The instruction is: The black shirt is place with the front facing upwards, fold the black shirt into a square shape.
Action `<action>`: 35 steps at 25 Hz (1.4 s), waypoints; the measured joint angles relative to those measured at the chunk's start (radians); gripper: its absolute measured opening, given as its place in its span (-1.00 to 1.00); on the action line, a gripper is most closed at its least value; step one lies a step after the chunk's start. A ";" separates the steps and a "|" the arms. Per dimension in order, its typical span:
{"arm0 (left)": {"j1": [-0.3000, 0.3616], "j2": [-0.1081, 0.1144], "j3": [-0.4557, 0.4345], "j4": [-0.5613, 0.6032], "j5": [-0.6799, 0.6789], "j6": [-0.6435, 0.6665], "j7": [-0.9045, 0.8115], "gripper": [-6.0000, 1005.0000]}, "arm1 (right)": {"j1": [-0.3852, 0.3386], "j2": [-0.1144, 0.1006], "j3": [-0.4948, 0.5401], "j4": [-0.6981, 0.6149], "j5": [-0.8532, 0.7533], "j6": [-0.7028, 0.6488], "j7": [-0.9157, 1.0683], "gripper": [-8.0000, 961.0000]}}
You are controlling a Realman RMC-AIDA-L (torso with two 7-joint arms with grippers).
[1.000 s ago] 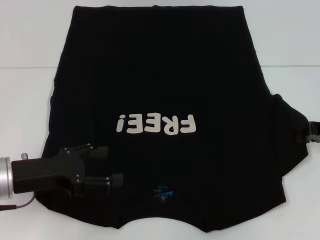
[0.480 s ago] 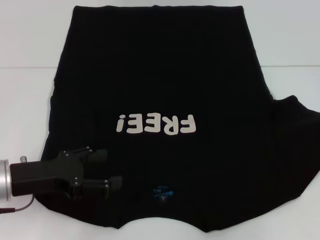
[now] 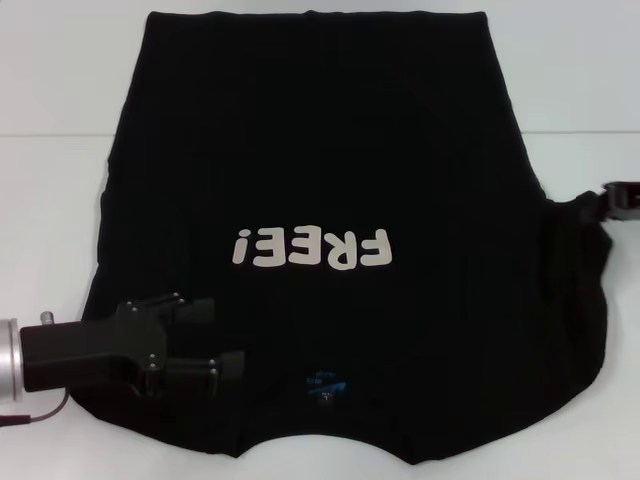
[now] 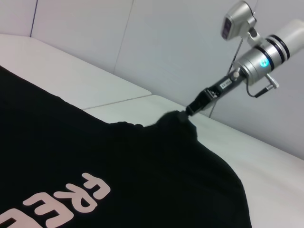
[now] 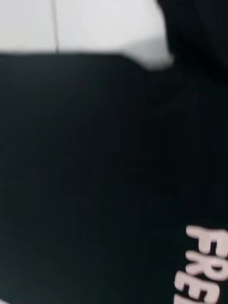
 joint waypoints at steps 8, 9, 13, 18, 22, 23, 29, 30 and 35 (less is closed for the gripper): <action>0.001 0.000 0.000 0.000 0.000 0.000 0.000 0.91 | 0.075 0.039 -0.101 -0.001 0.001 0.005 -0.003 -0.95; 0.001 0.000 0.000 -0.001 0.000 0.000 0.000 0.91 | 0.081 0.043 -0.107 -0.001 0.001 0.005 -0.001 -0.95; 0.003 0.000 -0.004 -0.001 -0.002 -0.001 0.000 0.91 | 0.103 0.064 -0.115 -0.001 0.002 0.007 0.001 -0.88; 0.009 0.000 -0.048 -0.002 -0.009 -0.001 0.000 0.91 | 0.097 0.074 -0.114 -0.001 0.059 -0.002 -0.054 -0.78; 0.011 -0.002 -0.130 -0.002 -0.009 0.018 -0.002 0.91 | 0.041 0.066 -0.107 0.001 0.225 -0.034 -0.164 -0.58; 0.011 -0.002 -0.158 -0.002 -0.009 0.029 -0.009 0.91 | 0.021 0.062 -0.107 0.004 0.277 -0.043 -0.196 -0.50; 0.017 0.033 -0.281 -0.002 -0.006 0.067 -0.187 0.91 | -0.128 0.063 -0.107 0.013 0.534 -0.098 -0.521 -0.10; 0.021 0.048 -0.281 -0.001 -0.002 0.071 -0.228 0.91 | -0.159 0.072 -0.107 0.014 0.576 -0.125 -0.621 -0.04; 0.035 0.128 -0.268 0.025 0.085 0.107 -0.449 0.91 | -0.295 0.123 -0.107 0.017 0.718 -0.192 -0.993 0.22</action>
